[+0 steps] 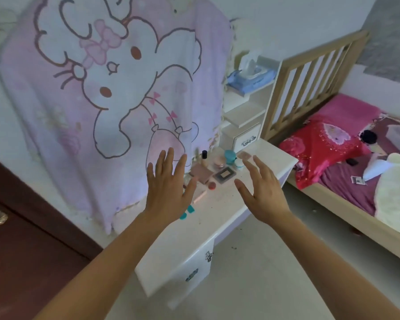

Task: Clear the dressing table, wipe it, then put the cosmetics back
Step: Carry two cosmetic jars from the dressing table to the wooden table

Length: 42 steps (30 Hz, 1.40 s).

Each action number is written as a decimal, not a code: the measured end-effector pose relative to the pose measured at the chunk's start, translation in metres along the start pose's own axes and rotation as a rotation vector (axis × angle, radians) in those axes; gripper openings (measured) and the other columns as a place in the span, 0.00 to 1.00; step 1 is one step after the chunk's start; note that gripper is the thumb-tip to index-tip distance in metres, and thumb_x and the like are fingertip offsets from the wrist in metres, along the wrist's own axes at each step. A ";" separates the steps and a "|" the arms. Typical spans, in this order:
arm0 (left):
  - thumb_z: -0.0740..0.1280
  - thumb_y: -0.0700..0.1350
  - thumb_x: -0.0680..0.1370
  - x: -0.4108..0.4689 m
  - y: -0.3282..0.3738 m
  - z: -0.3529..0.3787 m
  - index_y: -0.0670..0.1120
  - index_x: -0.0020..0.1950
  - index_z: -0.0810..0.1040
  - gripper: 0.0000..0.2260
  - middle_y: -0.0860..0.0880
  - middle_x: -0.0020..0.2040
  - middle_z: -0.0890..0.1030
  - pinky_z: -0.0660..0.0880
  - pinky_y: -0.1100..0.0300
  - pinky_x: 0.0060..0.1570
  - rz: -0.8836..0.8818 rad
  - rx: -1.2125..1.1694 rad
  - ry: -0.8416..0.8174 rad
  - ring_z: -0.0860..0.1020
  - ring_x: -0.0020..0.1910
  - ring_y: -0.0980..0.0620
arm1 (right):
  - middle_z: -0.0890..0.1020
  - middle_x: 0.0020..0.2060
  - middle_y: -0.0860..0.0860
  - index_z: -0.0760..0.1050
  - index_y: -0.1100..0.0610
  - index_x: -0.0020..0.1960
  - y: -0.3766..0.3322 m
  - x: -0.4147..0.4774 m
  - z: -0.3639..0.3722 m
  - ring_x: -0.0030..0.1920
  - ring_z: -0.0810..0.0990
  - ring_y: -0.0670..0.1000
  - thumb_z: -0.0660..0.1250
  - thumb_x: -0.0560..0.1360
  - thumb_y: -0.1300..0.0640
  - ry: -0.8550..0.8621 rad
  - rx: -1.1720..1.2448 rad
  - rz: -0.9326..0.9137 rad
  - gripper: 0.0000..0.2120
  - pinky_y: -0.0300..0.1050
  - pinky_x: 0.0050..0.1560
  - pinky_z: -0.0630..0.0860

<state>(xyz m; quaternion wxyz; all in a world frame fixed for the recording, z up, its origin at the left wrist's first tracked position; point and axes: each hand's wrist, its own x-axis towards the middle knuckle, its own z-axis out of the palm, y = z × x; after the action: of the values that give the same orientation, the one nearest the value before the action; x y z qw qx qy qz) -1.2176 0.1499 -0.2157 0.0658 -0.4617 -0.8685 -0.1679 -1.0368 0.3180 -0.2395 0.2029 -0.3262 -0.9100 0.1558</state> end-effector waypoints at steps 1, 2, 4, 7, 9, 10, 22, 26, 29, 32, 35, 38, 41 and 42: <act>0.43 0.64 0.78 0.017 0.003 0.009 0.52 0.79 0.55 0.31 0.45 0.80 0.48 0.43 0.43 0.75 0.012 0.009 -0.016 0.45 0.79 0.44 | 0.60 0.77 0.55 0.59 0.50 0.77 0.010 0.012 0.001 0.74 0.63 0.58 0.58 0.80 0.40 0.000 -0.008 0.007 0.29 0.57 0.71 0.65; 0.43 0.64 0.78 0.033 0.005 0.018 0.52 0.79 0.54 0.31 0.45 0.80 0.48 0.43 0.43 0.74 0.023 0.024 -0.031 0.45 0.79 0.44 | 0.61 0.76 0.55 0.60 0.50 0.77 0.021 0.026 0.003 0.74 0.64 0.57 0.59 0.80 0.41 0.003 -0.012 0.009 0.28 0.56 0.70 0.66; 0.38 0.66 0.77 0.063 0.010 0.039 0.53 0.79 0.53 0.34 0.45 0.80 0.49 0.45 0.42 0.75 0.040 0.049 -0.048 0.46 0.79 0.44 | 0.63 0.76 0.54 0.62 0.51 0.76 0.045 0.057 0.010 0.73 0.65 0.57 0.60 0.80 0.42 -0.002 -0.004 0.013 0.27 0.55 0.68 0.68; 0.28 0.69 0.73 0.104 0.013 0.077 0.53 0.80 0.49 0.39 0.46 0.80 0.46 0.45 0.42 0.75 0.036 0.067 -0.094 0.44 0.79 0.44 | 0.62 0.76 0.54 0.62 0.50 0.75 0.083 0.110 0.032 0.73 0.64 0.56 0.55 0.78 0.38 -0.056 0.026 0.005 0.29 0.56 0.69 0.69; 0.32 0.67 0.75 0.131 0.015 0.107 0.52 0.80 0.46 0.36 0.46 0.80 0.43 0.43 0.43 0.75 0.018 0.097 -0.154 0.41 0.79 0.44 | 0.62 0.76 0.53 0.61 0.50 0.76 0.111 0.150 0.051 0.74 0.64 0.56 0.54 0.78 0.37 -0.095 0.019 -0.025 0.30 0.56 0.69 0.69; 0.37 0.64 0.78 0.143 0.017 0.124 0.52 0.80 0.45 0.32 0.46 0.80 0.41 0.42 0.43 0.75 0.004 0.114 -0.204 0.38 0.78 0.45 | 0.62 0.76 0.53 0.60 0.50 0.76 0.125 0.168 0.062 0.74 0.64 0.55 0.55 0.79 0.38 -0.120 0.019 -0.040 0.29 0.56 0.69 0.69; 0.43 0.63 0.79 0.263 0.042 0.271 0.48 0.80 0.47 0.32 0.44 0.80 0.44 0.42 0.48 0.76 -0.061 0.014 -0.598 0.41 0.78 0.45 | 0.63 0.75 0.53 0.52 0.49 0.79 0.242 0.307 0.173 0.72 0.66 0.57 0.60 0.80 0.45 -0.519 0.003 -0.139 0.32 0.53 0.61 0.76; 0.55 0.50 0.82 0.284 0.037 0.329 0.44 0.78 0.56 0.26 0.40 0.79 0.53 0.53 0.47 0.75 -0.046 -0.015 -0.515 0.50 0.78 0.41 | 0.66 0.72 0.53 0.44 0.47 0.80 0.255 0.317 0.215 0.66 0.73 0.57 0.60 0.80 0.45 -0.587 0.034 -0.101 0.36 0.51 0.52 0.77; 0.62 0.50 0.79 0.293 0.025 0.372 0.41 0.76 0.61 0.27 0.36 0.75 0.61 0.65 0.43 0.71 -0.050 0.025 -0.467 0.59 0.75 0.36 | 0.64 0.74 0.56 0.42 0.45 0.80 0.259 0.321 0.247 0.69 0.70 0.60 0.61 0.79 0.42 -0.603 -0.021 -0.088 0.37 0.54 0.59 0.75; 0.60 0.52 0.80 0.293 0.018 0.401 0.43 0.77 0.59 0.28 0.35 0.76 0.59 0.68 0.44 0.68 -0.089 -0.004 -0.443 0.59 0.75 0.37 | 0.66 0.73 0.57 0.54 0.47 0.79 0.265 0.324 0.272 0.68 0.70 0.61 0.63 0.78 0.41 -0.544 -0.030 -0.108 0.34 0.55 0.62 0.74; 0.63 0.51 0.80 0.290 0.016 0.412 0.46 0.76 0.63 0.26 0.35 0.76 0.59 0.75 0.47 0.59 -0.149 -0.134 -0.380 0.65 0.72 0.37 | 0.73 0.66 0.56 0.63 0.51 0.72 0.266 0.325 0.290 0.59 0.76 0.60 0.67 0.76 0.44 -0.461 0.071 -0.106 0.29 0.55 0.54 0.78; 0.66 0.48 0.79 0.291 0.012 0.415 0.48 0.75 0.64 0.25 0.39 0.73 0.62 0.75 0.48 0.60 -0.185 -0.272 -0.338 0.67 0.69 0.40 | 0.77 0.60 0.53 0.66 0.52 0.67 0.263 0.328 0.299 0.55 0.77 0.56 0.70 0.74 0.45 -0.413 0.098 -0.090 0.27 0.54 0.56 0.76; 0.67 0.46 0.78 0.289 0.012 0.405 0.50 0.75 0.63 0.27 0.44 0.70 0.63 0.76 0.50 0.57 -0.213 -0.298 -0.290 0.68 0.67 0.44 | 0.77 0.60 0.52 0.66 0.52 0.68 0.258 0.327 0.291 0.57 0.77 0.55 0.71 0.73 0.45 -0.397 0.120 -0.082 0.28 0.54 0.60 0.74; 0.67 0.47 0.78 0.288 0.013 0.399 0.50 0.75 0.63 0.26 0.45 0.70 0.63 0.77 0.51 0.55 -0.203 -0.305 -0.267 0.69 0.66 0.45 | 0.77 0.62 0.52 0.65 0.51 0.69 0.256 0.327 0.284 0.58 0.77 0.55 0.71 0.74 0.45 -0.395 0.142 -0.089 0.28 0.54 0.61 0.74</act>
<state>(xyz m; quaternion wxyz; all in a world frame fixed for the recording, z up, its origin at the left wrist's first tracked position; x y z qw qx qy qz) -1.3539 0.5218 -0.5083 -0.1377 -0.3947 -0.8760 -0.2404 -1.2653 0.6785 -0.5056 0.0497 -0.2339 -0.9323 0.2714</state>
